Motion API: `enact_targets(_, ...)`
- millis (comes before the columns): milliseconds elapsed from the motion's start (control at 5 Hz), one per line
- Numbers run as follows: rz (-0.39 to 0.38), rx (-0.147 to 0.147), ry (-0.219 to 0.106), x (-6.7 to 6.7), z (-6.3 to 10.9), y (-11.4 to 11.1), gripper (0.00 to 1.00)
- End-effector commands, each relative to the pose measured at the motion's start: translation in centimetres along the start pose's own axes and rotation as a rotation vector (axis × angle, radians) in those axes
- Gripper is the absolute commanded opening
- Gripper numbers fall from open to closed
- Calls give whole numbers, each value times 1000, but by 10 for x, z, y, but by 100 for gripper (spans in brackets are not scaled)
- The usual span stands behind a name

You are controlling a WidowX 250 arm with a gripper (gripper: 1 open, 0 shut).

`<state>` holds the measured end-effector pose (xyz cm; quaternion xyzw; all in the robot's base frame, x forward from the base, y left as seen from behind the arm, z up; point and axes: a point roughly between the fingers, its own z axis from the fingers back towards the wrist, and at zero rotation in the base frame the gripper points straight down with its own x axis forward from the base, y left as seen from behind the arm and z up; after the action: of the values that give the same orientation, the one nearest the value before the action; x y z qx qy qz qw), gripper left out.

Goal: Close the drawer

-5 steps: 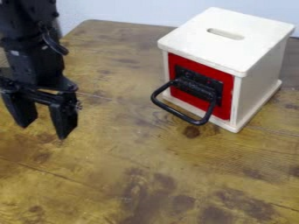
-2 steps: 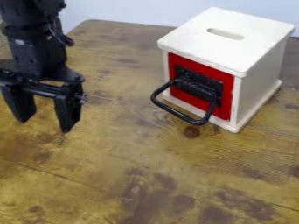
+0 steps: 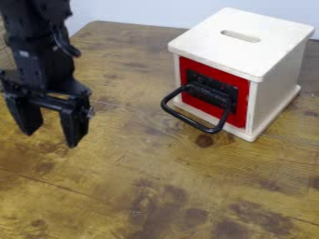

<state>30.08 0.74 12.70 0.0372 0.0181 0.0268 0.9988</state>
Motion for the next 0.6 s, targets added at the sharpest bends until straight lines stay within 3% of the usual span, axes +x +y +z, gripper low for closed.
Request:
enact_targets(0, -45, 12, -60, 5, 13, 3, 100)
enact_targets(400, -84, 3, -60, 12, 23, -5, 100)
